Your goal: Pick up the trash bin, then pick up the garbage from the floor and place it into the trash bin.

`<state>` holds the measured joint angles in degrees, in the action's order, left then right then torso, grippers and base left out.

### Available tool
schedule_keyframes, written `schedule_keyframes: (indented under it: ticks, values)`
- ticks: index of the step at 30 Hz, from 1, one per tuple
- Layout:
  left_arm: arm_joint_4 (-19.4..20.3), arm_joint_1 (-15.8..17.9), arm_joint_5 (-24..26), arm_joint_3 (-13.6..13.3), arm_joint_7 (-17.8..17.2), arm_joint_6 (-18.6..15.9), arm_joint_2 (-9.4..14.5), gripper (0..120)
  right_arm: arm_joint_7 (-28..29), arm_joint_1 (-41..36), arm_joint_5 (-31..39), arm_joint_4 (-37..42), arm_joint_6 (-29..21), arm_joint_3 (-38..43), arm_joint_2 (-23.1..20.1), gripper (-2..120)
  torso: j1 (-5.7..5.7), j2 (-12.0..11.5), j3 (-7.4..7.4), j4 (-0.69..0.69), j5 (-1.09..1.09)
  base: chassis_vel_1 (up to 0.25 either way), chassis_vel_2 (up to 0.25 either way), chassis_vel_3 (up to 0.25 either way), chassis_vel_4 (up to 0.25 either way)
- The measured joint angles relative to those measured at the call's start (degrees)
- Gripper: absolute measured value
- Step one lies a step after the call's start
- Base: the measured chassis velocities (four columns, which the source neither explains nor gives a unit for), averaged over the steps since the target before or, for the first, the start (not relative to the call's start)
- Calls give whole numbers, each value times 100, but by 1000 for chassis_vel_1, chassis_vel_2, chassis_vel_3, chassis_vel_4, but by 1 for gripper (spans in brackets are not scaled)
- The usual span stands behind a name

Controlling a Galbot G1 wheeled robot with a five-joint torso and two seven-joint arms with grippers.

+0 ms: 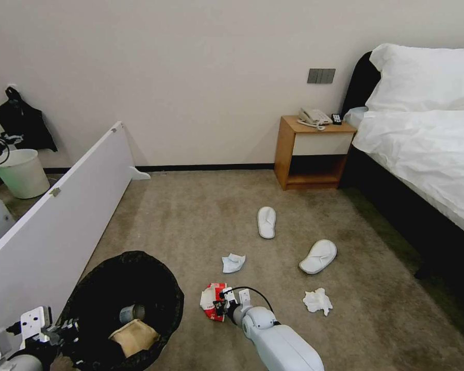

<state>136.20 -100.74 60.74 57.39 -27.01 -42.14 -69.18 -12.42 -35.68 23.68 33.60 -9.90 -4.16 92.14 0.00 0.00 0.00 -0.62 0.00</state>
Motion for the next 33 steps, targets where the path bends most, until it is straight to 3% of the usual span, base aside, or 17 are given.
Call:
schedule_keyframes:
  ticks: [12,22,25,29,33]
  values:
    - [1,-7,37,15,5,0,35,2,-8,-11,-16,53,43,16,-1,0,0,0,0,0,0,0,0,0,0]
    - [-61,64,169,-11,12,0,202,2,36,-250,-190,1196,215,-97,-2,0,0,0,0,0,-1,0,0,0,0]
    - [-89,94,174,-57,16,-1,242,2,34,-313,-61,1585,211,-127,-123,0,0,0,0,4,1,0,0,0,0]
    - [-124,154,227,-128,23,0,349,2,118,-494,264,2450,120,-172,-659,0,0,0,0,-3,0,0,0,0,0]
    - [-155,185,270,-174,28,0,431,2,199,-679,513,3316,25,-171,-1100,0,0,0,0,0,0,0,0,0,0]
